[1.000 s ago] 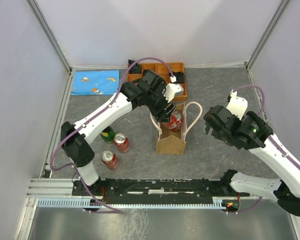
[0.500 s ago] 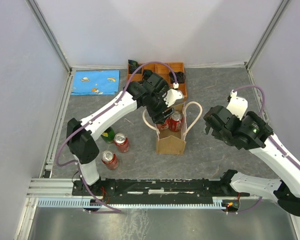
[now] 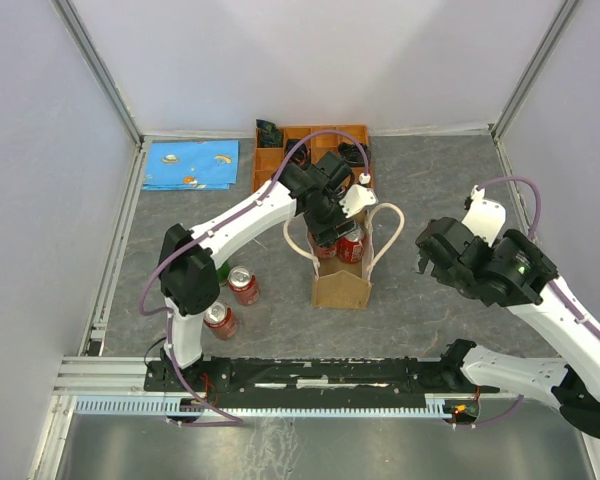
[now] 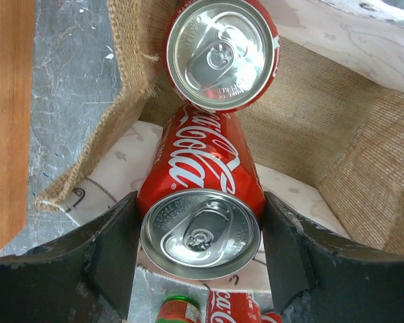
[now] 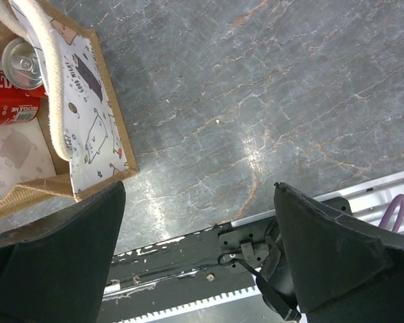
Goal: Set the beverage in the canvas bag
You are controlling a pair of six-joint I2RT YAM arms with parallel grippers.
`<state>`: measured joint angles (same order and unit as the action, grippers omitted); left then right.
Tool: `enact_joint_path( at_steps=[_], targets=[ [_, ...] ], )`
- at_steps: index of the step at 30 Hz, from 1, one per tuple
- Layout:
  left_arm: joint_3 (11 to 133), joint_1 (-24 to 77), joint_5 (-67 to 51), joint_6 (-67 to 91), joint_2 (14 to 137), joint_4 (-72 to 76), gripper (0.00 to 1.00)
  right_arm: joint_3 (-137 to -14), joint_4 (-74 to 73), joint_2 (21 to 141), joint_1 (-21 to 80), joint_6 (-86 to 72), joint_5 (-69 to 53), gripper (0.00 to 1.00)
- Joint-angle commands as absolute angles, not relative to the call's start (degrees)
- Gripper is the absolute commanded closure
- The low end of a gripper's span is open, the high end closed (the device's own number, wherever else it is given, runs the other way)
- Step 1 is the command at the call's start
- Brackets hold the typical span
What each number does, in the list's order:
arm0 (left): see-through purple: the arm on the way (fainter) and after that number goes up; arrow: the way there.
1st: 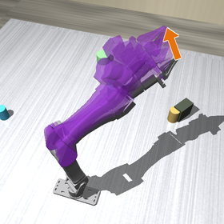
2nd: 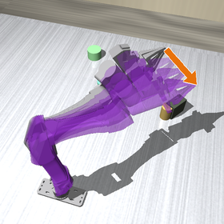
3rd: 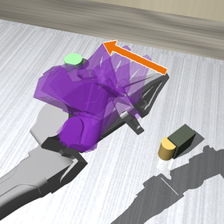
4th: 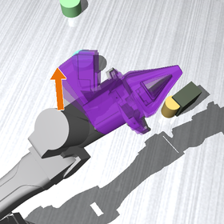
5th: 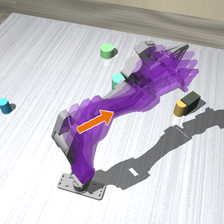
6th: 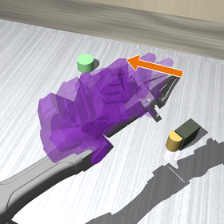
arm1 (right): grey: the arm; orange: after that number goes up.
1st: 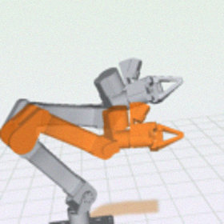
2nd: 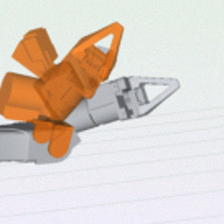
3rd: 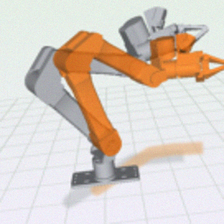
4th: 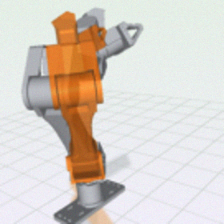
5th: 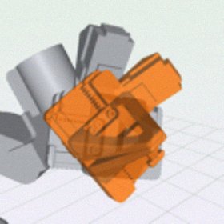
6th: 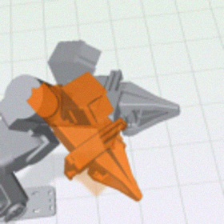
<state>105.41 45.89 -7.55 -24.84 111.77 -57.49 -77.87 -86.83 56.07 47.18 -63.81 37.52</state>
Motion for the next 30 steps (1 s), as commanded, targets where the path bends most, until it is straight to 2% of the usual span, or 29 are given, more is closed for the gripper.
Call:
enact_joint_path(
  at_steps=[1,28,30],
  targets=[
    [106.17,46.01,-6.27,-27.01,111.34,-52.19,0.97,-79.02,-88.48,56.04,47.03,-64.87,39.30,0.01],
    [100.33,46.01,-5.19,-24.96,116.58,-44.94,0.97,-78.85,-89.95,55.72,47.02,-65.24,39.43,0.01],
    [100.54,45.98,-5.02,-25.09,116.44,-44.98,0.90,-78.67,-89.92,55.60,46.98,-65.36,39.39,0.01]
  ],
)
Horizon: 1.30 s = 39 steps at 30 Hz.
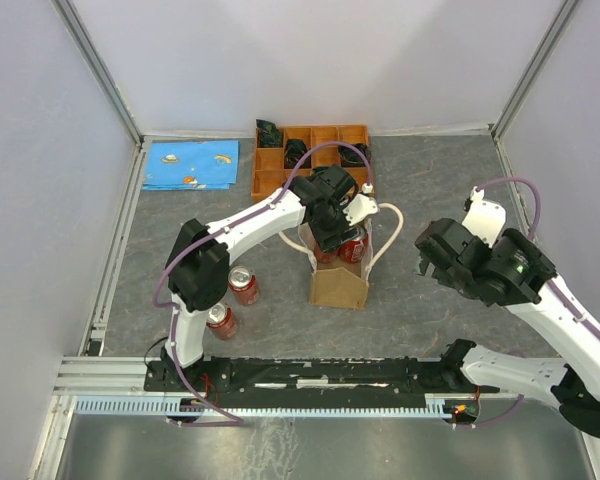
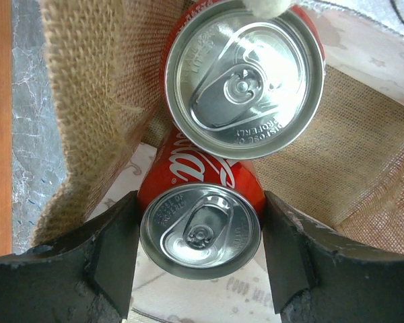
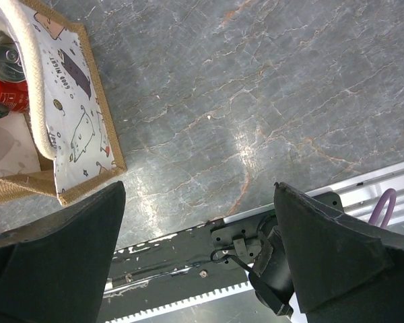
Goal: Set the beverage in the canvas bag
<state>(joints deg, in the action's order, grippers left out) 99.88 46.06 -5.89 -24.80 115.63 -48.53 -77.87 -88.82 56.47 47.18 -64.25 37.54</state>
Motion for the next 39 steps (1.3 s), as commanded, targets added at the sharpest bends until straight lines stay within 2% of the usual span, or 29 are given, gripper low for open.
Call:
enact_joint_path(
  at_steps=[1,4,10,11,14,23,25,26,27,39],
  targets=[
    [100.62,46.01,-5.01,-25.13,116.33,-45.27,0.83,-78.53,-89.87,55.63,47.02,-65.38,39.39,0.01],
    [100.68,46.05,-4.93,-25.22,115.58,-46.05,0.61,-78.56,-89.50,55.97,47.02,-65.03,39.39,0.01],
    [98.42,46.00,-4.92,-25.10,113.62,-46.45,0.29,-78.71,-88.62,56.79,47.02,-64.26,39.05,0.01],
    [98.30,46.03,-4.92,-25.01,113.37,-46.49,0.24,-78.63,-88.53,56.82,47.07,-64.25,39.07,0.01],
    [97.70,46.05,-4.99,-24.63,112.33,-46.92,0.17,-78.50,-88.42,56.78,47.02,-64.29,38.76,0.01],
    [96.20,45.97,-4.78,-23.95,109.99,-47.61,0.12,-77.96,-87.92,56.50,47.02,-64.42,38.17,0.01],
    [96.42,46.05,-5.00,-23.53,109.59,-48.00,0.08,-77.88,-87.73,56.58,47.02,-64.42,38.01,0.01],
    [96.79,46.05,-5.12,-23.28,109.31,-48.32,0.02,-77.82,-87.64,56.52,47.02,-64.38,37.95,0.01],
    [97.10,46.09,-5.18,-23.10,109.07,-48.64,0.01,-77.79,-87.55,56.57,47.02,-64.37,37.79,0.01],
    [99.70,46.10,-4.15,-21.88,106.19,-51.23,0.01,-77.95,-86.49,57.64,47.02,-63.65,37.26,0.01]
  ],
)
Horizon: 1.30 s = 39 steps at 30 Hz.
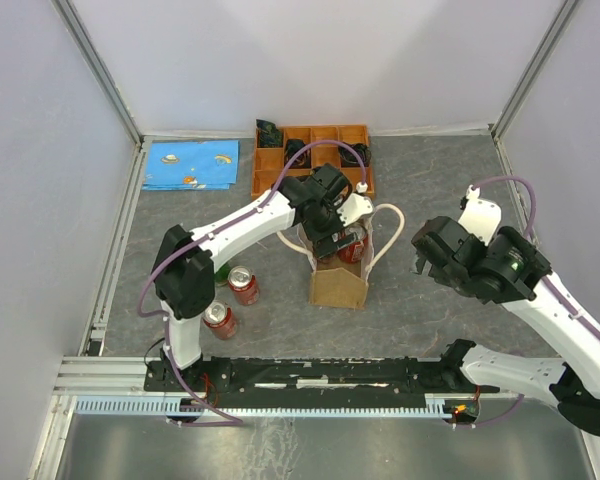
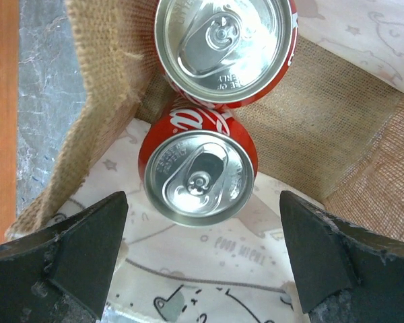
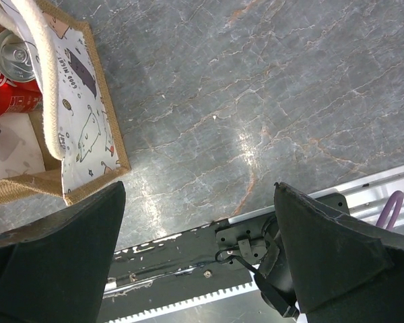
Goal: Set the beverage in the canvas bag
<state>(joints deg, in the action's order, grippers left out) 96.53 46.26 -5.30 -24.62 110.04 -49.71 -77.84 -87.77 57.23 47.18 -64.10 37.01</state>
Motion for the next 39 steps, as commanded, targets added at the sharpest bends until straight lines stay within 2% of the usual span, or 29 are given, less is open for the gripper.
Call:
enact_joint_path(
  at_steps=[1,10,15,20,31,39],
  targets=[
    [100.30,46.08,-4.28,-21.58,105.91,-51.43,0.01,-78.03,-86.36,57.78,47.02,-63.52,37.20,0.01],
    [107.15,46.36,-4.84,-19.18,104.92,-53.93,0.01,-78.19,-85.54,58.56,47.02,-63.07,36.90,0.01],
    [114.05,46.06,-1.34,-16.95,102.00,-53.88,0.01,-78.44,-85.34,59.13,47.02,-63.02,36.80,0.01],
    [115.98,39.21,0.36,-15.49,96.84,-55.27,0.01,-77.60,-84.97,58.66,47.02,-63.19,36.90,0.01],
    [98.91,20.61,-2.37,-17.32,84.45,-56.44,0.01,-81.47,-81.62,62.20,47.02,-58.67,38.76,0.01],
    [89.90,13.88,-3.83,-19.64,78.76,-57.74,0.01,-83.45,-76.14,64.31,47.02,-53.41,36.75,0.03]
  ],
)
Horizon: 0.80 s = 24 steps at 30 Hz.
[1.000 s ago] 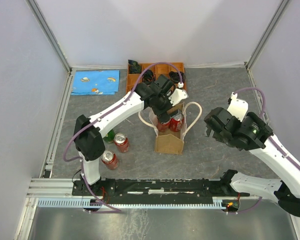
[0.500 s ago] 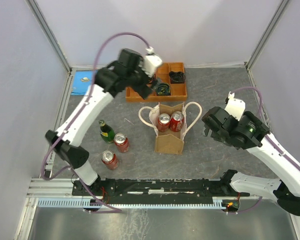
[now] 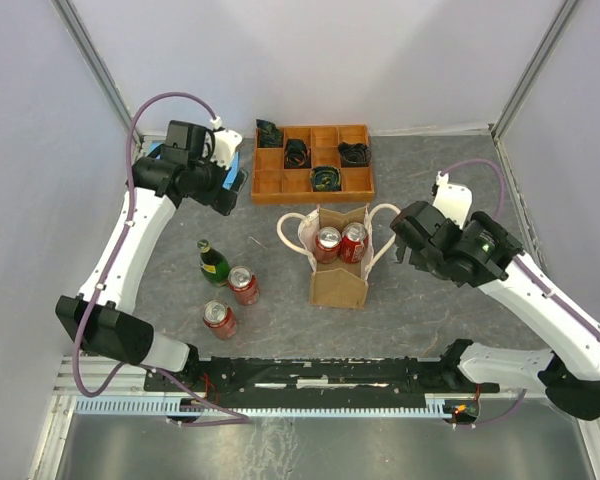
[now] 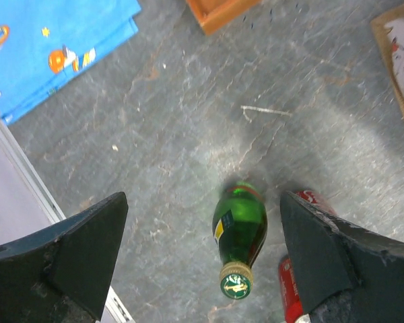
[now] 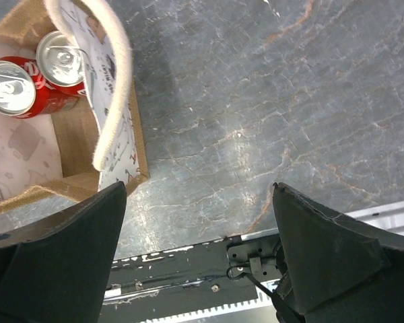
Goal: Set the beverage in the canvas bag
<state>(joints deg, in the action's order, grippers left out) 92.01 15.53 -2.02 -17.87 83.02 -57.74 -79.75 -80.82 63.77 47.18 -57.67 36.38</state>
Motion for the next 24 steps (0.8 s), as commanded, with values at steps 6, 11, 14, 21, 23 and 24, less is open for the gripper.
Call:
enact_joint_path(
  at_steps=[6,11,14,21,23,24],
  targets=[
    [85.70,12.22,-3.96,-19.72,75.05,-58.37,0.05,-90.67,-73.80,70.78,47.04,-46.84,34.65,0.11],
    [82.63,10.95,-4.75,-21.89,73.51,-61.27,0.10,-90.54,-72.42,72.33,47.13,-46.32,33.55,0.10],
    [81.76,10.85,-4.76,-23.92,73.48,-64.64,0.12,-88.57,-72.21,71.53,47.07,-47.41,32.84,0.10],
    [79.93,10.85,-3.59,-26.76,74.74,-68.16,0.16,-85.81,-72.12,70.26,47.11,-49.12,31.93,0.09],
    [80.54,10.89,-4.02,-26.72,75.13,-68.69,0.17,-85.55,-72.37,70.15,47.11,-49.43,31.73,0.09],
    [81.14,10.85,-4.86,-26.42,75.02,-68.60,0.17,-85.36,-72.40,70.02,47.11,-49.54,31.65,0.09]
  ],
)
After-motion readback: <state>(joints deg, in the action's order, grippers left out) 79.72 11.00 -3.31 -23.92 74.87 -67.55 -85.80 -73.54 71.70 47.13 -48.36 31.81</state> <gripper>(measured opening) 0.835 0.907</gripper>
